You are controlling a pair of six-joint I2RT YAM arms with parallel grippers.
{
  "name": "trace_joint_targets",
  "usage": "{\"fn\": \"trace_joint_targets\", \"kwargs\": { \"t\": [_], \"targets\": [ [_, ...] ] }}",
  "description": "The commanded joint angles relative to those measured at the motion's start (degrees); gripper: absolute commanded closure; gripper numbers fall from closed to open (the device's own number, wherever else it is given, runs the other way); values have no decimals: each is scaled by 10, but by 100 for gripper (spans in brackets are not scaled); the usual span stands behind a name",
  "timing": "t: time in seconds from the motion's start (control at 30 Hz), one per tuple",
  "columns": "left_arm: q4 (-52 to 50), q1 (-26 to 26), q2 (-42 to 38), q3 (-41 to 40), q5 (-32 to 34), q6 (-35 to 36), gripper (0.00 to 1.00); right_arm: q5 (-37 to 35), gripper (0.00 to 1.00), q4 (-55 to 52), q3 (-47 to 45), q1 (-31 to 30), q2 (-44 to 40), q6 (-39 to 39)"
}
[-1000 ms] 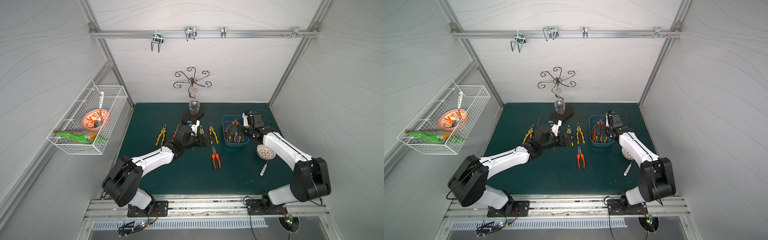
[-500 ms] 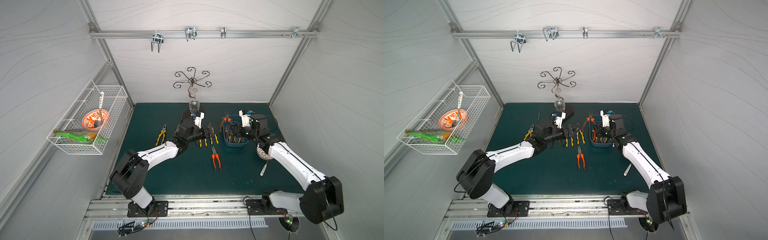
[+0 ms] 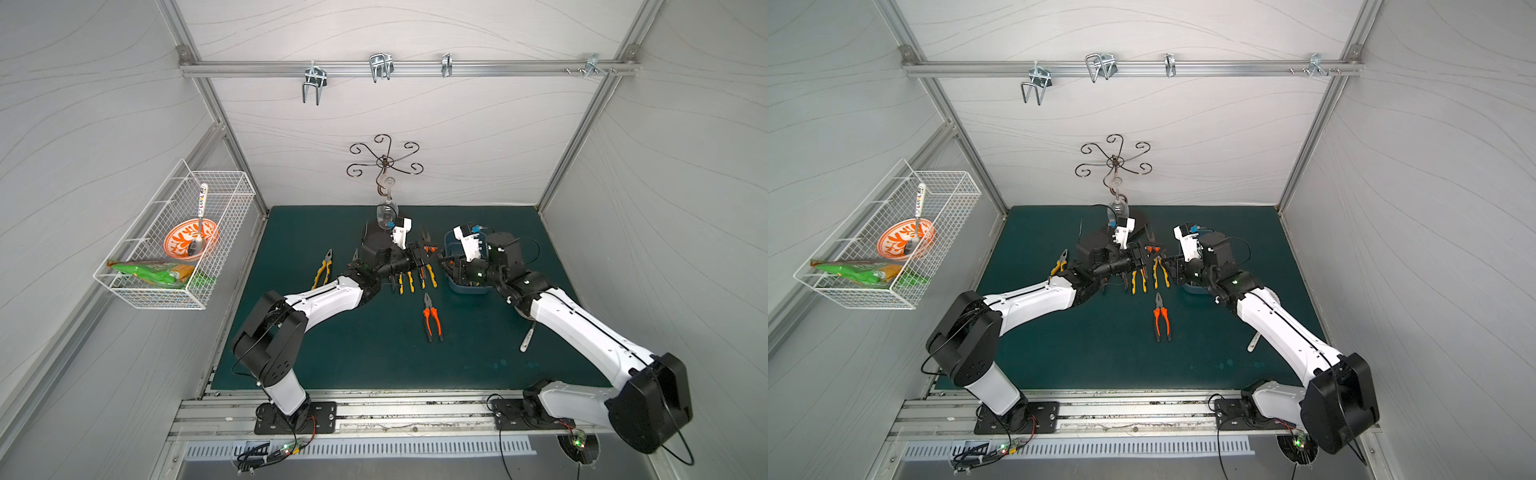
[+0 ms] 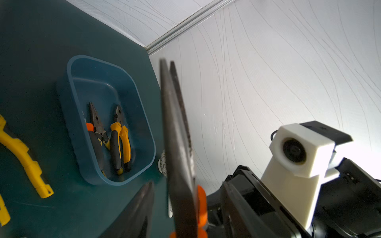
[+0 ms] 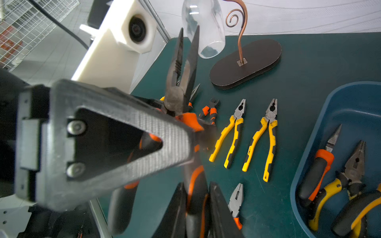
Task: Take the pliers out of the storage box
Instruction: Pick up the pliers from the storage box.
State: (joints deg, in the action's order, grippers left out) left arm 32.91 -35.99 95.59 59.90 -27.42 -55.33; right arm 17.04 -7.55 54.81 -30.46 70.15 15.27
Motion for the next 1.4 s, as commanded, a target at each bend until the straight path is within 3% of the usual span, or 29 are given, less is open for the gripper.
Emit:
{"fn": "trace_joint_targets", "kwargs": {
  "t": [0.0,0.17,0.3,0.47,0.6,0.93,1.0,1.1,1.2,1.27,1.37],
  "targets": [
    [30,2,4,27,9,1,47,10,100,17,17,-5,-26,-12],
    [24,2,0,26,17,3,52,-1,100,10,15,-7,-27,-17],
    [18,4,-16,8,42,12,44,-18,100,11,10,-6,-31,-13],
    [15,7,-27,1,48,12,46,-13,100,11,10,-6,-27,-11],
    [19,8,-27,0,47,7,55,-13,100,12,11,-6,-23,-10],
    [43,9,-6,11,14,-26,100,-13,100,0,14,-7,-24,-16],
    [42,11,-9,9,12,-26,100,-18,87,-4,12,-7,-30,-19],
    [38,18,-13,2,6,-26,100,-20,56,-8,4,-7,-44,-25],
    [31,25,-21,-7,-3,-24,100,-15,31,-24,-6,-7,-63,-37],
    [25,25,-30,-20,-2,-15,100,-9,19,-39,-15,-9,-78,-50],
    [3,25,-45,-42,-9,4,100,-9,11,-68,-30,-16,-103,-73]
  ]
}}
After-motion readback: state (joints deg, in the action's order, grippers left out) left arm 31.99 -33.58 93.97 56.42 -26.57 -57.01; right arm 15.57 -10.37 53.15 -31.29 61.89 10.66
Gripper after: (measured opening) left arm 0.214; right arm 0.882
